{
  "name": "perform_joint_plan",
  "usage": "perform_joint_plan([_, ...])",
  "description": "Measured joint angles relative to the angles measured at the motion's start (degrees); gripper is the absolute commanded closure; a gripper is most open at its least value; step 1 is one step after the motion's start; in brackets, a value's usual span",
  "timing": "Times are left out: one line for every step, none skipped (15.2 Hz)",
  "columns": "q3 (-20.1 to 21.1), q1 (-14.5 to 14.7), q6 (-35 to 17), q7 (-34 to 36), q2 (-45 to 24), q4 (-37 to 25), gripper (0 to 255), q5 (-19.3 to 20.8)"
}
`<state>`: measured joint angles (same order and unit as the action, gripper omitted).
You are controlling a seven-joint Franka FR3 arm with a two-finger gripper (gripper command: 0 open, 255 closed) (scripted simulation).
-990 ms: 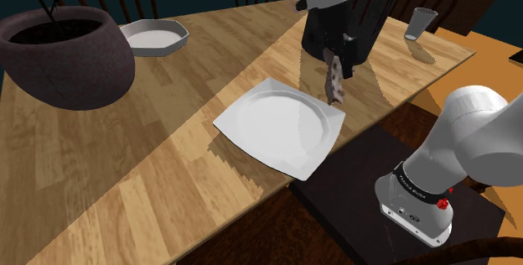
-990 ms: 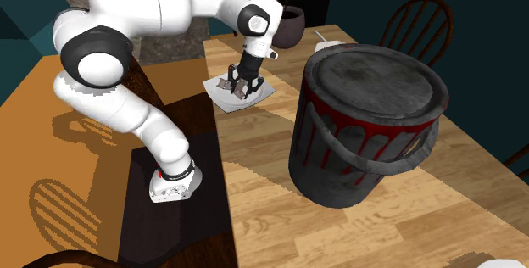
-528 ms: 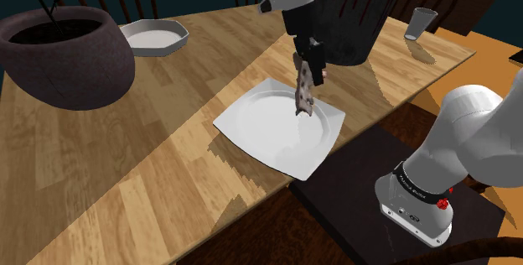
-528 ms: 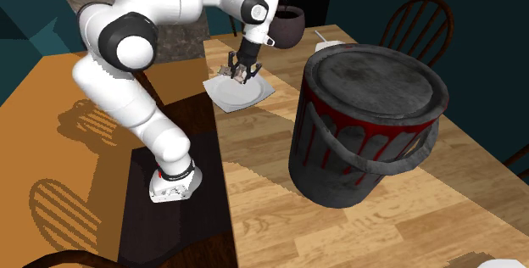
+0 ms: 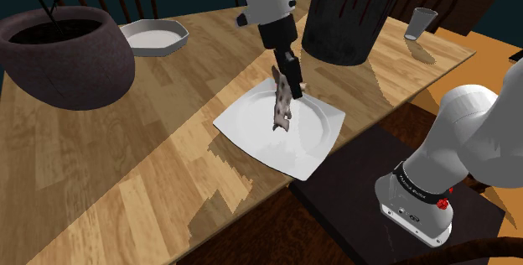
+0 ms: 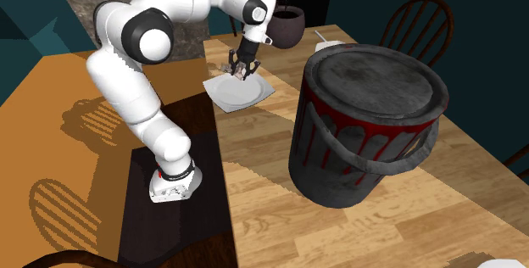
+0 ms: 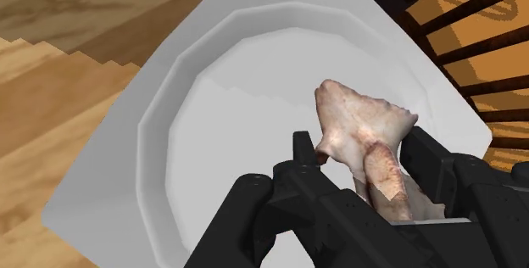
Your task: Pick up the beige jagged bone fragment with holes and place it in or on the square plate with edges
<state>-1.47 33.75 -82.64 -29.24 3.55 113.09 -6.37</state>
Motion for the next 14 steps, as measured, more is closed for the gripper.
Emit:
perform_joint_plan([0.0, 0.0, -0.9, -0.1, 0.0, 0.9, 255, 0.0])
perform_joint_plan([0.0, 0.0, -1.7, -0.1, 0.0, 1.6, 255, 0.0])
perform_joint_plan([0.0, 0.0, -2.4, -0.2, -0.1, 2.3, 255, 0.0])
perform_joint_plan([0.0, 0.0, -3.0, -0.3, -0.4, 2.6, 255, 0.0])
perform_joint_plan([0.0, 0.0, -3.8, -0.3, -0.9, 3.0, 255, 0.0])
perform_joint_plan([0.0, 0.0, -4.6, -0.5, -0.8, 3.9, 255, 0.0])
perform_joint_plan([0.0, 0.0, -5.3, -0.6, -1.0, 4.3, 255, 0.0])
perform_joint_plan([0.1, 0.0, -6.2, -0.6, -1.4, 4.8, 255, 0.0])
perform_joint_plan([0.0, 0.0, -6.8, -0.7, -1.6, 5.3, 255, 0.0])
perform_joint_plan([0.1, 0.1, -7.3, -0.7, -1.7, 5.6, 255, 0.0])
perform_joint_plan([0.1, 0.1, -7.5, -0.7, -1.7, 5.8, 255, 0.0])
perform_joint_plan([0.1, 0.1, -7.6, -0.7, -1.8, 5.9, 255, -0.1])
perform_joint_plan([0.1, 0.1, -7.6, -0.7, -1.8, 5.9, 255, -0.1])
perform_joint_plan([0.1, 0.1, -7.7, -0.7, -1.8, 5.9, 255, -0.1])
